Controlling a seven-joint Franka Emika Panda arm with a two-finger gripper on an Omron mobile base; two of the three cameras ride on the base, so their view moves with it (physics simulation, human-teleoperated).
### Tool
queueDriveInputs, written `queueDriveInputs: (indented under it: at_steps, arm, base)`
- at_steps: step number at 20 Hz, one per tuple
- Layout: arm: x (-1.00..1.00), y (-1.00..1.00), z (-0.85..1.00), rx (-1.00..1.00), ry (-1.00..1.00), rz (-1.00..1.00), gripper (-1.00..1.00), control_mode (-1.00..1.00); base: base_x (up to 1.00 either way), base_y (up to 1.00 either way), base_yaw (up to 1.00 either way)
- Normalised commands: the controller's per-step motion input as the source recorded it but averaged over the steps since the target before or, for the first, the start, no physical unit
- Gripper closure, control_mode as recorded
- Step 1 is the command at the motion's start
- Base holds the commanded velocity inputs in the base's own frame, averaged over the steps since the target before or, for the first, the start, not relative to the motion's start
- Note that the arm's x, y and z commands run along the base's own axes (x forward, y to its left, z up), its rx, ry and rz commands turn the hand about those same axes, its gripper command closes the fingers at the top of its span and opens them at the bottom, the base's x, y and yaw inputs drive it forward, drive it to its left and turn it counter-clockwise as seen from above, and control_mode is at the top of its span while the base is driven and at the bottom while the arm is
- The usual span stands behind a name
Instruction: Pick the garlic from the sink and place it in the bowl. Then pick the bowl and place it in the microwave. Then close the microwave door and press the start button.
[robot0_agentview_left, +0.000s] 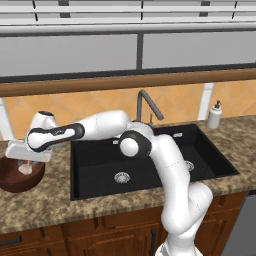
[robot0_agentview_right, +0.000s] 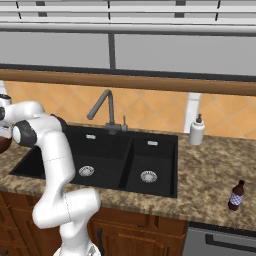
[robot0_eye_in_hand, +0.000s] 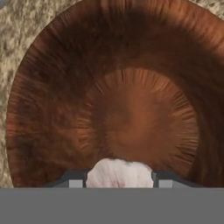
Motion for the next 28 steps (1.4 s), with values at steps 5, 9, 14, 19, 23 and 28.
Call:
queueDriveInputs:
  at_steps: [5, 9, 14, 19, 23, 28]
  arm:
    - [0.01, 0.02, -0.35, 0.0, 0.07, 0.0, -1.0, -1.0]
    - [0.0, 0.07, -0.1, 0.0, 0.01, -0.02, -1.0, -1.0]
    - [-0.04, -0.08, 0.0, 0.0, -0.01, 0.0, -1.0, -1.0]
    - [-0.12, -0.36, 0.24, 0.08, -0.02, 0.0, -1.0, -1.0]
    - [-0.36, -0.67, 0.14, 0.05, -0.01, 0.0, -1.0, -1.0]
    - [-0.28, -0.43, -0.03, -0.01, 0.0, 0.0, -1.0, -1.0]
  base:
    - [0.0, 0.0, 0.0]
    - [0.0, 0.0, 0.0]
    - [0.0, 0.0, 0.0]
    - [0.0, 0.0, 0.0]
    - [0.0, 0.0, 0.0]
    - [0.0, 0.0, 0.0]
